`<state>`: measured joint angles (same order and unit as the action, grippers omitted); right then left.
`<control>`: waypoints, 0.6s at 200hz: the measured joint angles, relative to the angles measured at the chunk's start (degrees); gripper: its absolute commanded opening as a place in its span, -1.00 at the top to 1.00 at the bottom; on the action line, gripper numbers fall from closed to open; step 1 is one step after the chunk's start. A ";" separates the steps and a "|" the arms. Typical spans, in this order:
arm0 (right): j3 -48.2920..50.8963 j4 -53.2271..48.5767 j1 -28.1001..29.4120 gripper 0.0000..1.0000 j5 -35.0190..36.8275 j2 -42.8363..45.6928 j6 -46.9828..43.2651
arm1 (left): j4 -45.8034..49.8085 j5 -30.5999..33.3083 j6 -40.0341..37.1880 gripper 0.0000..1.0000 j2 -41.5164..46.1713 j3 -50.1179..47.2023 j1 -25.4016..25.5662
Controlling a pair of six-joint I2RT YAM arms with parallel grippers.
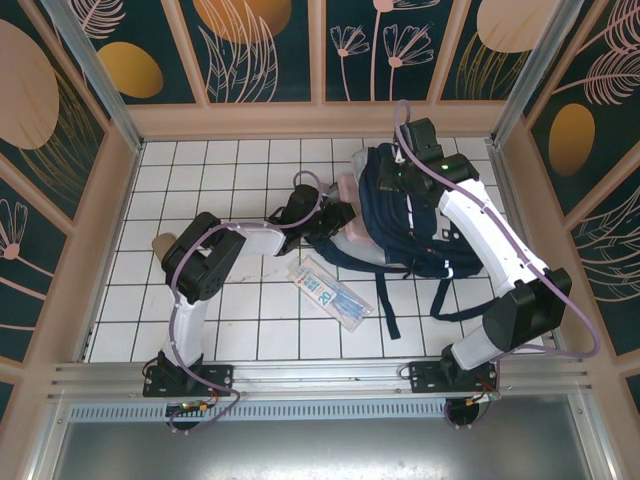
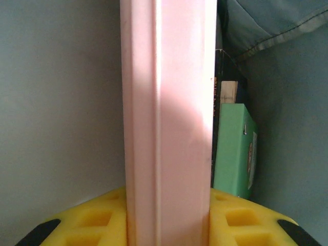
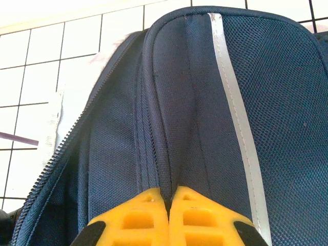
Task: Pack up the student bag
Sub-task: Place the book in the student bag.
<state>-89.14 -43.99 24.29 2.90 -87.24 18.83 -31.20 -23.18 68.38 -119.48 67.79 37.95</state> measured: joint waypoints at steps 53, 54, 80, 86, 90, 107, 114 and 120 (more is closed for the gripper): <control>1.64 0.57 -0.37 1.00 -1.07 0.37 0.87 | 0.63 -0.09 -0.87 0.37 -4.57 6.34 3.02; 1.66 0.57 -0.39 1.00 -1.07 0.37 0.87 | 0.66 -0.09 -0.87 0.37 -4.59 6.38 3.06; 1.86 0.44 -0.87 1.00 -1.07 0.37 1.05 | 1.01 -0.13 -1.36 0.30 -4.63 6.23 4.07; 1.88 0.46 -0.96 1.00 -1.09 0.37 1.05 | 0.98 -0.15 -1.57 0.18 -4.52 5.88 4.17; 1.90 0.46 -0.98 1.00 -1.09 0.37 1.05 | 1.01 -0.24 -1.97 0.06 -4.33 5.62 4.22; 2.23 0.63 -1.07 1.00 -1.31 0.44 1.05 | 2.84 -0.31 -3.15 -0.38 -3.72 4.44 4.74; 2.47 0.79 -1.07 1.00 -1.46 0.52 1.05 | 3.52 -0.28 -3.87 -0.52 -3.45 4.07 4.96; 2.67 0.92 -1.09 1.00 -1.62 0.59 1.05 | 3.93 -0.28 -4.37 -0.61 -3.08 4.09 5.20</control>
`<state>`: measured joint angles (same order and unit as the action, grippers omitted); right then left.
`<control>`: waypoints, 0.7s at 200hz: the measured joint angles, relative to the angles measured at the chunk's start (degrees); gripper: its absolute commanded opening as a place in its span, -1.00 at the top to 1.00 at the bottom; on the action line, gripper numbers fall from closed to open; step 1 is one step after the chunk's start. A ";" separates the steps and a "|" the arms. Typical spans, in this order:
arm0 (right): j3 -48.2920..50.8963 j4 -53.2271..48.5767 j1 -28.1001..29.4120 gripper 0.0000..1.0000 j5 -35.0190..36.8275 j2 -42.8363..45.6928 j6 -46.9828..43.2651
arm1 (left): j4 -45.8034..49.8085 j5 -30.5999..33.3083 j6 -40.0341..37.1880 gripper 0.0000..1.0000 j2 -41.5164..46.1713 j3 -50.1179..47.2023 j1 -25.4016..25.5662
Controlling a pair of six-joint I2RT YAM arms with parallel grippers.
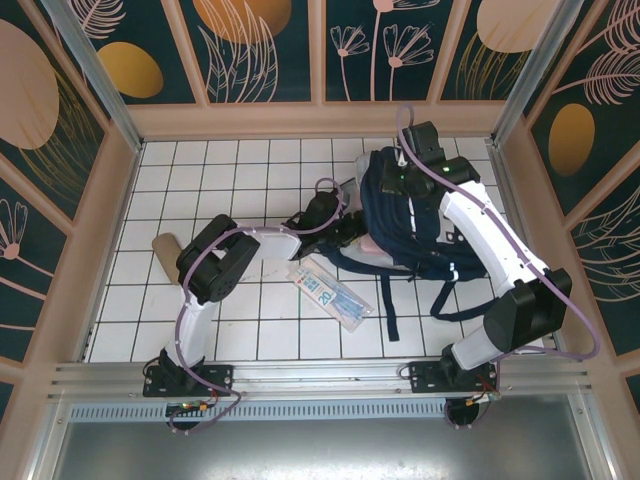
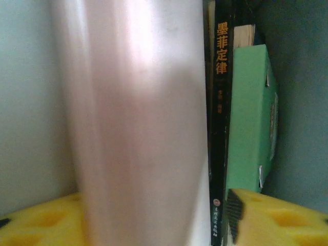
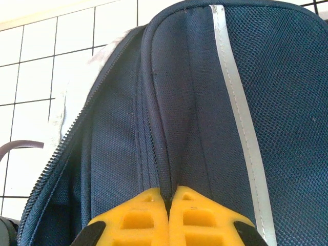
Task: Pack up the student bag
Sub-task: Place the book in the student bag.
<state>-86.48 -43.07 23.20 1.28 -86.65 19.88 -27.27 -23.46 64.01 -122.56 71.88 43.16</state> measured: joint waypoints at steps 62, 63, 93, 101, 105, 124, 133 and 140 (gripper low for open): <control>1.64 1.36 -0.20 1.00 -1.33 0.42 0.17 | 13.94 3.26 -5.70 -0.93 6.56 0.28 0.33; 1.66 1.40 -0.20 1.00 -1.36 0.42 0.17 | 14.14 3.30 -5.79 -0.93 6.67 0.28 0.33; 3.34 3.02 -0.24 0.86 -1.64 1.36 0.17 | 20.24 6.32 -7.58 -0.94 10.99 0.26 0.02; 3.85 3.61 -0.24 0.72 -2.03 1.62 0.17 | 21.24 7.13 -7.96 -0.94 12.35 -0.04 -0.20; 4.07 3.80 -0.24 0.62 -2.29 1.66 0.11 | 21.64 7.54 -8.13 -0.95 13.38 -0.46 -0.42; 5.53 5.03 -0.17 0.34 -2.99 2.23 0.37 | 22.56 8.55 -8.11 -0.93 18.18 -3.50 -1.73; 6.43 5.68 -0.11 0.32 -3.41 2.64 0.02 | 22.71 8.83 -8.11 -0.92 20.61 -5.46 -2.38; 7.10 6.29 0.07 0.28 -3.87 3.08 0.07 | 23.02 9.05 -8.11 -0.91 22.49 -7.06 -2.84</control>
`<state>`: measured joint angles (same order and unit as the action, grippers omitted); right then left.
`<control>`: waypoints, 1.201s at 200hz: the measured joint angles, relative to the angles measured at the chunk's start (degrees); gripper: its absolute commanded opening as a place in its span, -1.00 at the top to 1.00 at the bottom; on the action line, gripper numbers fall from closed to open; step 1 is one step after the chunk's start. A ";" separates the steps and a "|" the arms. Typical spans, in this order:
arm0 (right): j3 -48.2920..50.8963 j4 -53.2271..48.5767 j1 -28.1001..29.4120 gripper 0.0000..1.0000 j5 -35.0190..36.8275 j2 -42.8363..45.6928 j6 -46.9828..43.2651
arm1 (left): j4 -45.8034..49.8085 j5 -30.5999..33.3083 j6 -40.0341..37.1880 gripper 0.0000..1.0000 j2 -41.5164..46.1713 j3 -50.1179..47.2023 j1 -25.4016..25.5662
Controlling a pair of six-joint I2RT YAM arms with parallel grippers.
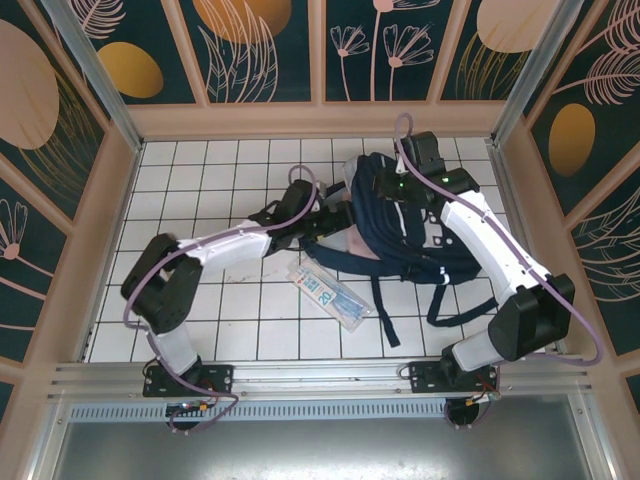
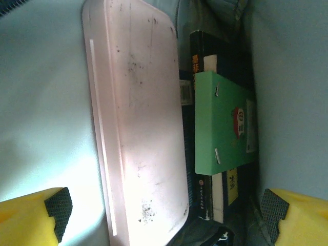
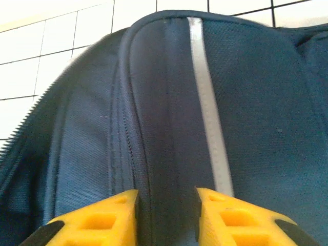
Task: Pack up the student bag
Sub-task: Place the book in the student bag, then close the student bag at the middle-right of the table, then move the loose stationery from the bottom-center of the table.
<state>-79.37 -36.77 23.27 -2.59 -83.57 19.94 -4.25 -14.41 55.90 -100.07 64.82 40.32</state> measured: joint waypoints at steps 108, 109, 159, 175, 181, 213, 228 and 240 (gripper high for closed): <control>8.63 2.95 13.68 0.14 2.67 5.68 2.05 | 2.64 -0.07 -1.70 -0.89 10.56 -13.18 -3.02; 8.68 2.97 13.79 0.14 2.69 5.70 2.08 | 2.64 -0.07 -1.70 -0.89 10.62 -13.18 -3.06; 10.99 3.65 22.86 0.14 7.48 6.51 4.63 | 5.38 2.54 -1.90 -0.90 18.21 -13.51 -6.64; 12.13 3.89 26.84 0.15 7.91 7.08 5.09 | 6.32 4.07 -1.90 -0.90 21.35 -14.67 -7.65; 12.79 4.00 28.52 0.18 8.55 7.23 5.38 | 6.93 4.72 -1.88 -0.90 22.60 -15.32 -8.02; 17.49 4.48 36.44 0.23 9.66 7.28 6.62 | 9.46 7.74 -1.84 -0.95 27.78 -20.70 -9.90; 19.52 4.57 38.56 0.24 10.14 6.56 7.65 | 10.60 8.87 -1.73 -0.97 29.14 -23.47 -10.78; 20.20 4.55 40.06 0.29 10.84 5.07 8.02 | 11.63 9.68 -1.55 -0.96 30.08 -25.53 -11.30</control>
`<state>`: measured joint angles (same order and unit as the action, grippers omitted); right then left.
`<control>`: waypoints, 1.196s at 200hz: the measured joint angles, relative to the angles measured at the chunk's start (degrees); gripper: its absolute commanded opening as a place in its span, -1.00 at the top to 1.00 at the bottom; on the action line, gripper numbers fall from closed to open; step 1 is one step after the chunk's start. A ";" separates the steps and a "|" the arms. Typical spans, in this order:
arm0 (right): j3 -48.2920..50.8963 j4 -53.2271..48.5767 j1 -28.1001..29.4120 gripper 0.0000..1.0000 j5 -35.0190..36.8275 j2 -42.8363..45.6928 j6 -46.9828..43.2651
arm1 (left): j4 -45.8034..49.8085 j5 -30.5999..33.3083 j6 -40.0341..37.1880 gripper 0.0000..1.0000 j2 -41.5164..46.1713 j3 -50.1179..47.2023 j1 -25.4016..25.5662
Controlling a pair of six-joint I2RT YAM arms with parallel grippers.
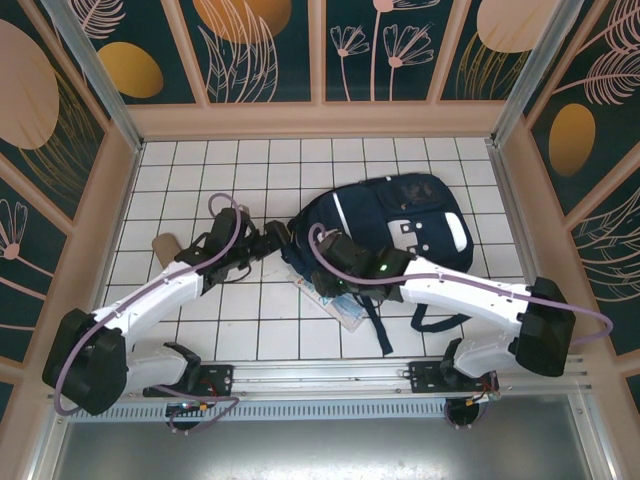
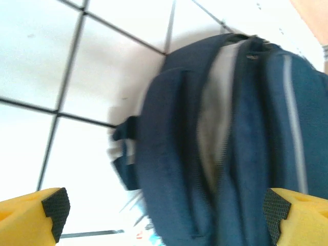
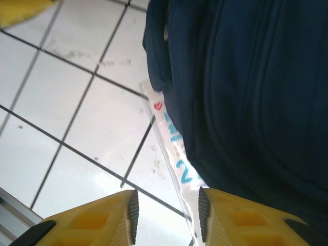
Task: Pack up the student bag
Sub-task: Move the loose stationery from the bottom-center of the table.
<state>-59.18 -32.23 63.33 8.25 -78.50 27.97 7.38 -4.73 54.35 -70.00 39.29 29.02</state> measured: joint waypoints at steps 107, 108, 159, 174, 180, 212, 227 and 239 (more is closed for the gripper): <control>10.49 11.37 -1.16 0.21 -2.56 -12.68 0.87 | 3.19 2.99 1.42 -0.97 6.56 -5.64 -0.48; 10.49 11.47 -1.18 0.21 -2.56 -12.79 0.87 | 3.21 3.02 1.42 -0.97 6.62 -5.66 -0.50; 6.51 12.44 -0.79 0.21 -3.58 -17.81 0.72 | 7.15 5.79 1.40 -0.97 11.26 -5.70 -0.63; 2.89 11.32 -0.11 0.22 -3.80 -20.65 0.68 | 8.26 6.93 1.42 -0.97 13.16 -5.97 -0.63; 1.18 10.82 0.20 0.21 -3.98 -21.92 0.66 | 8.68 7.26 1.42 -0.97 13.81 -6.10 -0.70; -8.90 9.31 1.07 0.22 -6.71 -29.46 -0.44 | 10.14 8.61 1.44 -0.97 15.91 -7.43 -1.01; -13.60 10.56 1.18 0.21 -8.96 -32.87 -1.03 | 10.67 8.70 1.66 -0.97 16.28 -8.50 -1.01; -15.87 12.70 1.18 0.20 -10.56 -34.75 -0.90 | 10.51 8.83 2.54 -0.96 16.44 -9.60 -1.01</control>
<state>-75.05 -19.53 64.51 -2.31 -113.25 27.07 17.89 4.10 56.88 -53.56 29.69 28.01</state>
